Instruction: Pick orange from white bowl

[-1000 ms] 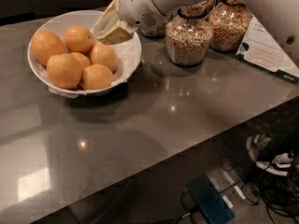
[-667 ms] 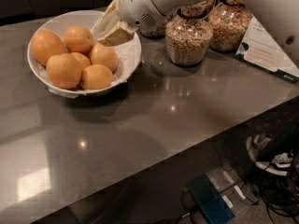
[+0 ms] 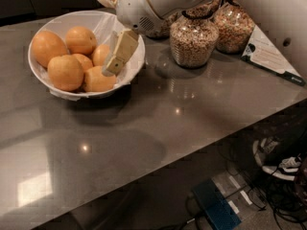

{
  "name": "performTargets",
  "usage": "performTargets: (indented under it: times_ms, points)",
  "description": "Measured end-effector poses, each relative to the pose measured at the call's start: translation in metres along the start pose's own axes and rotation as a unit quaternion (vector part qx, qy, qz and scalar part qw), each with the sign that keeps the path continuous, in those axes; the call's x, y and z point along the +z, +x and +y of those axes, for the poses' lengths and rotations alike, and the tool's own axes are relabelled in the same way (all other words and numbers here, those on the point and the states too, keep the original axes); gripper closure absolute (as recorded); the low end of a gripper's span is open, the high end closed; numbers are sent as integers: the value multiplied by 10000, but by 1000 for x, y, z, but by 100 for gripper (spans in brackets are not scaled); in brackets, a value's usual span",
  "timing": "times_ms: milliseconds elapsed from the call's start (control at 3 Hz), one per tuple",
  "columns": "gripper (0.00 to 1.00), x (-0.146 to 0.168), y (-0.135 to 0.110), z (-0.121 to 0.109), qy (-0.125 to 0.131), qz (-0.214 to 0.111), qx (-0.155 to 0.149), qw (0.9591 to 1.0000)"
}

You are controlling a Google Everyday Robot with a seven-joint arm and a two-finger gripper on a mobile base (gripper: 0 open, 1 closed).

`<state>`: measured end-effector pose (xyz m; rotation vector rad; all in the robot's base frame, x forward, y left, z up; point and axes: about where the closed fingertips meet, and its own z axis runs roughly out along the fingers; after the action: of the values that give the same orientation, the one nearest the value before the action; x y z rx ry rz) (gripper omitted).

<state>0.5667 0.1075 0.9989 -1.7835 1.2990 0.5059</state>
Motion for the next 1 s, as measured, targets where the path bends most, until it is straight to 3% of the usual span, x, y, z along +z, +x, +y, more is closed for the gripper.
performTargets:
  times_ms: [333,667,1000]
  points:
    - [0,2,-1,0,-2,-31,12,10000]
    - [0,21,-7,0,-135,-306,31,9994]
    - [19,35,-11,3,-291,-425,91,9986]
